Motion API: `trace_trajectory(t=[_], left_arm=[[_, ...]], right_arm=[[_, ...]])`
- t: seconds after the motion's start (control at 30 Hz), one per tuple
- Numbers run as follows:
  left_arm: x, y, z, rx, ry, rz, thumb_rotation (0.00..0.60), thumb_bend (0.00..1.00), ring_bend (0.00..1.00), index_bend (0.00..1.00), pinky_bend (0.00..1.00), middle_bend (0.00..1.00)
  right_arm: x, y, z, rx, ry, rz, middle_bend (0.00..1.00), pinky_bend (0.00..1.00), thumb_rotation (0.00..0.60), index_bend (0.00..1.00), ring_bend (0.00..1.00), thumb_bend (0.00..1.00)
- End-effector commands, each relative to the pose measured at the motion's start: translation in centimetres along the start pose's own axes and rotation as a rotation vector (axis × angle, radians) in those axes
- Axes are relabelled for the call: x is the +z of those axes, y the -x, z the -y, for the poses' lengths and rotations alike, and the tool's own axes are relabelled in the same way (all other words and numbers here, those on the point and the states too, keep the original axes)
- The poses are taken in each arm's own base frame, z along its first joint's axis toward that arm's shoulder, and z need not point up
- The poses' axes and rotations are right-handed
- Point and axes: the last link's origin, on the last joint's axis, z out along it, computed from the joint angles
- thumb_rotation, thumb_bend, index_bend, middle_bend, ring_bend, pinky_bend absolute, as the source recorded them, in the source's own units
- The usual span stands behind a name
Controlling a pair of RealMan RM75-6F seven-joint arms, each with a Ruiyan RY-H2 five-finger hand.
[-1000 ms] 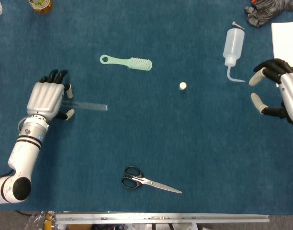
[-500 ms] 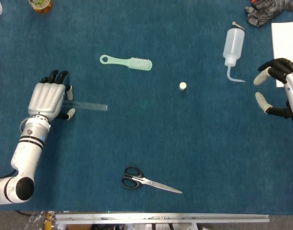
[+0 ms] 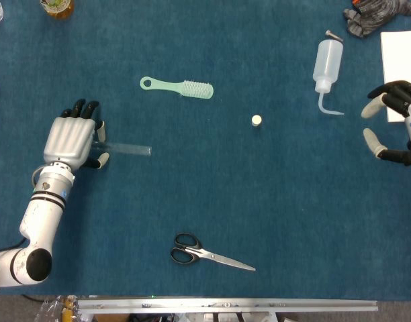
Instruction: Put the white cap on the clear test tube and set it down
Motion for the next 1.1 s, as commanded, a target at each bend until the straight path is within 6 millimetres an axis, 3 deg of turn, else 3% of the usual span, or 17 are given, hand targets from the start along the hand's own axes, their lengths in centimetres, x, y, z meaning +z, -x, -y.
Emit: trace_trajectory(t=[0.03, 0.3, 0.6, 0.87, 1.1], left_arm=[[0.0, 0.0, -0.2, 0.002, 0.002, -0.004, 0.519, 0.26, 0.00, 0.48, 0.16, 0.10], [0.2, 0.1, -0.5, 0.003, 0.003, -0.005, 0.522, 0.28, 0.00, 0.50, 0.16, 0.11], [0.3, 0.1, -0.3, -0.025, -0.001, -0.012, 0.582, 0.33, 0.00, 0.57, 0.16, 0.16], [-0.7, -1.9, 0.4, -0.106, 0.033, -0.026, 0.587, 0.35, 0.00, 0.59, 0.16, 0.18], [-2.5, -3.8, 1.7, -0.294, 0.067, 0.011, 0.587, 0.35, 0.00, 0.59, 0.16, 0.19]], right_arm=[[0.0, 0.0, -0.1, 0.000, 0.002, -0.001, 0.34, 0.35, 0.600, 0.48, 0.21, 0.29], [-0.1, -0.2, -0.3, 0.004, 0.007, -0.006, 0.34, 0.35, 0.600, 0.48, 0.21, 0.29], [-0.1, -0.1, -0.5, -0.003, 0.015, -0.001, 0.34, 0.35, 0.600, 0.48, 0.21, 0.29], [0.1, -0.2, -0.4, -0.015, 0.010, 0.007, 0.34, 0.35, 0.600, 0.48, 0.21, 0.29], [0.6, -0.4, 0.0, -0.033, -0.002, 0.018, 0.34, 0.35, 0.600, 0.48, 0.21, 0.29]])
